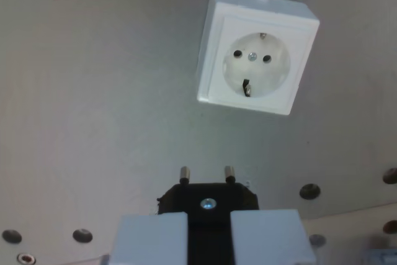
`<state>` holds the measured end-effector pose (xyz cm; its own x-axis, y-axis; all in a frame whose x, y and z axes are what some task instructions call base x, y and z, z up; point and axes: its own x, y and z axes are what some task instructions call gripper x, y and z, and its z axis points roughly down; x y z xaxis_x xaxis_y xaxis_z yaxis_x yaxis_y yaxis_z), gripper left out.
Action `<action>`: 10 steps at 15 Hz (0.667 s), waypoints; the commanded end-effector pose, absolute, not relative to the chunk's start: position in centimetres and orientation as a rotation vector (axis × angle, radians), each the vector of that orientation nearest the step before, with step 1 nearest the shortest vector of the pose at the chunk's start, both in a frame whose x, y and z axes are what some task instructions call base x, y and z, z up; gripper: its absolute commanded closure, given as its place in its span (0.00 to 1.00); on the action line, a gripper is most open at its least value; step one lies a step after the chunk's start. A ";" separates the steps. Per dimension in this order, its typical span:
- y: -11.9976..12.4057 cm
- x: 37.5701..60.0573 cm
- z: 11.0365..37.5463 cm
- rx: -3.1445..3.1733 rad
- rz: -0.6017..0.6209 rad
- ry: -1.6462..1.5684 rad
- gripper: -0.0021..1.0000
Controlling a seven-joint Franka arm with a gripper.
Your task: Move above the white socket
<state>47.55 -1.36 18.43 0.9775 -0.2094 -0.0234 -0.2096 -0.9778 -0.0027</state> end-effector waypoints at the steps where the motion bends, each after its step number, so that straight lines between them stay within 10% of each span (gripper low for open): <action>1: -2.0 47.4 16.9 -3.091 -0.105 0.548 1.00; 10: -3.5 47.5 13.9 -3.067 -0.113 0.612 1.00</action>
